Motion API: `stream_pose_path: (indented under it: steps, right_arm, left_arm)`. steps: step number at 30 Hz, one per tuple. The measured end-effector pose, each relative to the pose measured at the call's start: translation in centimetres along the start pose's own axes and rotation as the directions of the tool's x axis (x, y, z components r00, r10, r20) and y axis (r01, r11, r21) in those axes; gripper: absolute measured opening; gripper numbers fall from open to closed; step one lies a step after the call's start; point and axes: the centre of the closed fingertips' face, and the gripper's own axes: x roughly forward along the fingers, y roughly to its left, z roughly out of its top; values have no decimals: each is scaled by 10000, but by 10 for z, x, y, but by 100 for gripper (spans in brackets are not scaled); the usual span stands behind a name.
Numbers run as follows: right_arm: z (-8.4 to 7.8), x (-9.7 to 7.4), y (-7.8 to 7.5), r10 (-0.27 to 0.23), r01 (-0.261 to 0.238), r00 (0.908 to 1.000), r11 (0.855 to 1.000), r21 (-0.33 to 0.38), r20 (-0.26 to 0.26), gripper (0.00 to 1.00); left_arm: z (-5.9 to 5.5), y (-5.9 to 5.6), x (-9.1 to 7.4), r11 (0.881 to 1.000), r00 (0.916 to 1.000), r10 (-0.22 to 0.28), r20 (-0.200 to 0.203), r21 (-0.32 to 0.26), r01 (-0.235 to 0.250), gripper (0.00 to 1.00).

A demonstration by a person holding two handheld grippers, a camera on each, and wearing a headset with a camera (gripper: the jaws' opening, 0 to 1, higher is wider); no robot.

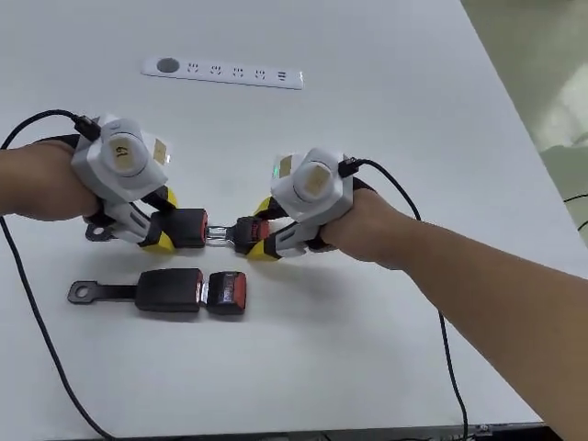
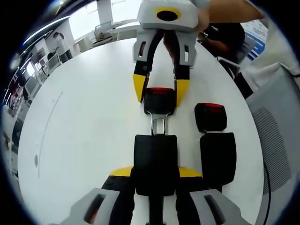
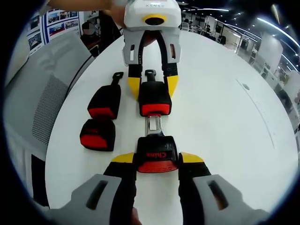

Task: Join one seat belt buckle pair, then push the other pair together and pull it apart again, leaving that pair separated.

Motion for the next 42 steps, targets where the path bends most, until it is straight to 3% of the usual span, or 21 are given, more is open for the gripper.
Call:
stream_pose_path:
  steps: [20,27,35,37,39,40,42]
  right_arm:
    - [-66,-46,-10,-53,89,9961,9991,410,-881,34]
    - [-80,-56,-8,-34,98,9945,9981,607,-1045,34]
    - [-79,-56,-8,-346,432,9932,9962,755,-1111,39]
    - [-78,-57,-11,-492,578,9914,9960,682,-1216,41]
    - [-77,-58,-8,-664,745,9897,9954,604,-1271,43]
    - [-75,-62,-8,-872,951,9894,9934,644,-1163,44]
    - [-68,-67,-10,-1356,1422,9889,9822,1223,-609,47]
  left_arm:
    - [0,-1,0,10000,10000,-16,4,60,16,34]
    - [0,-2,-1,9999,10000,6,-36,145,-5,34]
    - [-1,0,2,9988,9996,45,-261,499,-32,34]
    - [-2,1,2,9993,9996,94,-277,368,-84,34]
    - [-2,1,0,9998,9998,207,-1,-84,-207,35]
    - [-2,2,-1,9986,9993,331,192,-423,-323,36]
    - [-7,3,-3,9959,9990,396,213,-825,-377,41]
